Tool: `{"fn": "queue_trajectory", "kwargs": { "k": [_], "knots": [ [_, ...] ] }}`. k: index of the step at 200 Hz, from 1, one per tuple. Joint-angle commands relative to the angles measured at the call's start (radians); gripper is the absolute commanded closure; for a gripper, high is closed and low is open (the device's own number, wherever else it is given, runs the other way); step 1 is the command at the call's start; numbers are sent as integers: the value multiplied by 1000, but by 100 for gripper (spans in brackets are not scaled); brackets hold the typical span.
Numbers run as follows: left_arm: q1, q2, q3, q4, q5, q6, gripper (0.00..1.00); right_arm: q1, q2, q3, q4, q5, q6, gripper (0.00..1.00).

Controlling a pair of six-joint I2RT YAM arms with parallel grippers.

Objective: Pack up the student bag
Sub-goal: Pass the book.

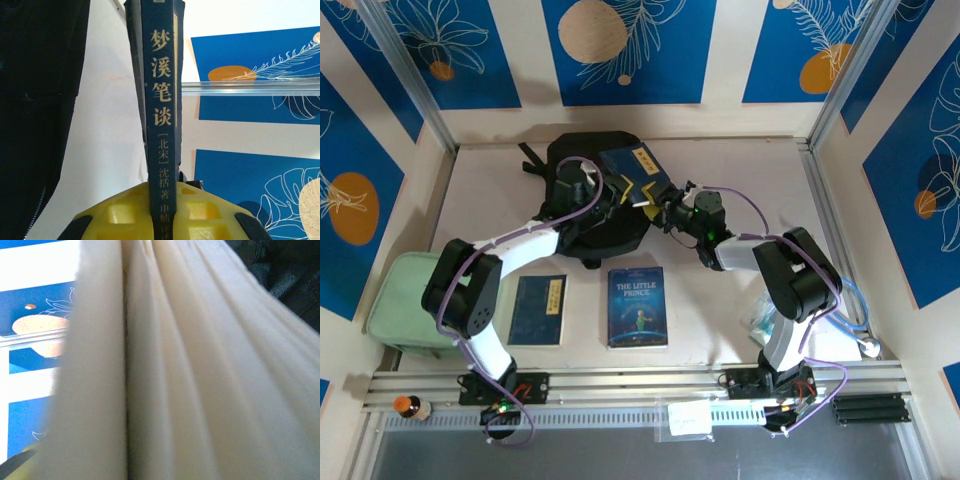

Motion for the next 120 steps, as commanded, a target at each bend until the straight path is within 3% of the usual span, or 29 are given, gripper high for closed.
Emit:
{"fn": "queue_trajectory", "kwargs": {
  "k": [1, 22, 42, 57, 73, 89, 120],
  "knots": [
    [2, -38, -15, 48, 7, 15, 100, -7, 1, -9, 45, 35, -19, 64],
    [9, -50, -38, 26, 8, 34, 92, -17, -9, -6, 31, 19, -54, 83],
    [23, -74, -45, -72, 7, 135, 63, -29, -42, -7, -47, 3, -108, 94],
    [30, -97, -3, -336, -70, 312, 41, -43, -80, -13, -128, -14, -169, 96],
    [29, -94, 43, -581, -196, 485, 29, -61, -134, -25, -225, -19, -241, 96],
    [30, -69, 60, -671, -187, 592, 24, -82, -199, -36, -340, -19, -325, 96],
    [8, 7, 91, -695, -23, 654, 23, -121, -325, -40, -571, 25, -491, 96]
  ]
}}
